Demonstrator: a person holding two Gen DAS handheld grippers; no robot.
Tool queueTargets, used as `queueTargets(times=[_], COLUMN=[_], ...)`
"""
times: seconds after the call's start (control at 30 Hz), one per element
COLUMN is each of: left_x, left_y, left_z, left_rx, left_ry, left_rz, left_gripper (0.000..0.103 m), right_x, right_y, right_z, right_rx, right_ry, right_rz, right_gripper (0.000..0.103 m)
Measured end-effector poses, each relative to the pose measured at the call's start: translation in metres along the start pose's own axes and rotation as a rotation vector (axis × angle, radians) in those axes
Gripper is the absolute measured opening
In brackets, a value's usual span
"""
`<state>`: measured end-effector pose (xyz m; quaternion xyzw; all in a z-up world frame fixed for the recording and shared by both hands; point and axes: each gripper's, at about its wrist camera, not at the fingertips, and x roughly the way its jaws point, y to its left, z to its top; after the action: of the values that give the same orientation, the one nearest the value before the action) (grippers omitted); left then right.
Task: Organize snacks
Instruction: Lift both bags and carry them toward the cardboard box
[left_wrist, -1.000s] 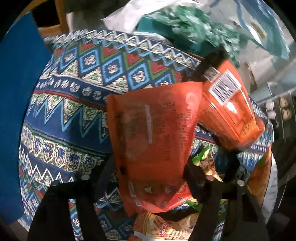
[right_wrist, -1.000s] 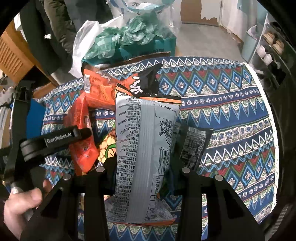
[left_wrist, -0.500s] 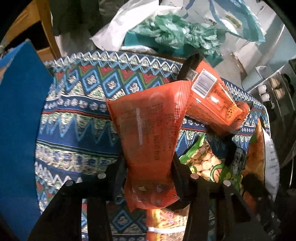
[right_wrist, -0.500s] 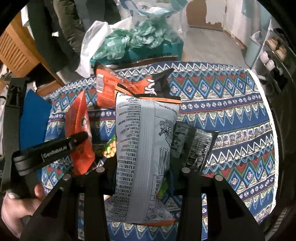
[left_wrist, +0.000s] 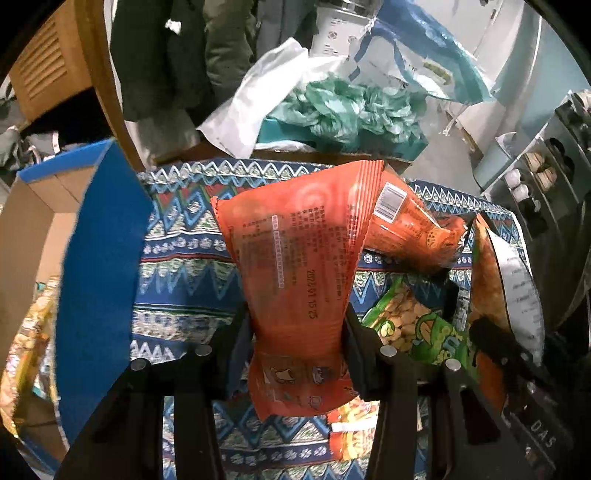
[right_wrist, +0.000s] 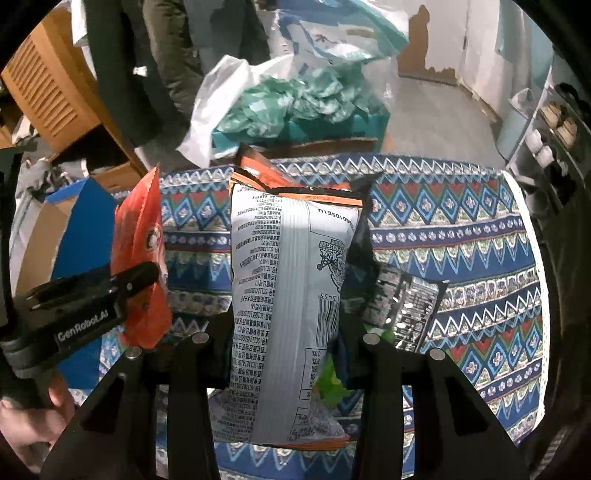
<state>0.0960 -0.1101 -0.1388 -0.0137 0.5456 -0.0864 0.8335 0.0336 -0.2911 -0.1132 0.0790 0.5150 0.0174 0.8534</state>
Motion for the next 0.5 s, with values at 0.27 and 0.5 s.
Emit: queueTargets(times=[0.27,0.5], left_x=[-0.031,-0.057], left_y=[0.018,0.043], left_z=[-0.004,-0.003], left_rx=[-0.01,-0.04], left_ry=[-0.044,-0.083], left_rz=[0.001,0.011], left_gripper=[0.047,0.047], right_x=[-0.015,-0.024], right_y=[0.028,0.057], right_z=[0.007,0.011], right_rx=[-0.039,-0.074], right_ry=[-0.036,-0.057], right_rz=[0.028,0.055], right_gripper=[0.039,0.039])
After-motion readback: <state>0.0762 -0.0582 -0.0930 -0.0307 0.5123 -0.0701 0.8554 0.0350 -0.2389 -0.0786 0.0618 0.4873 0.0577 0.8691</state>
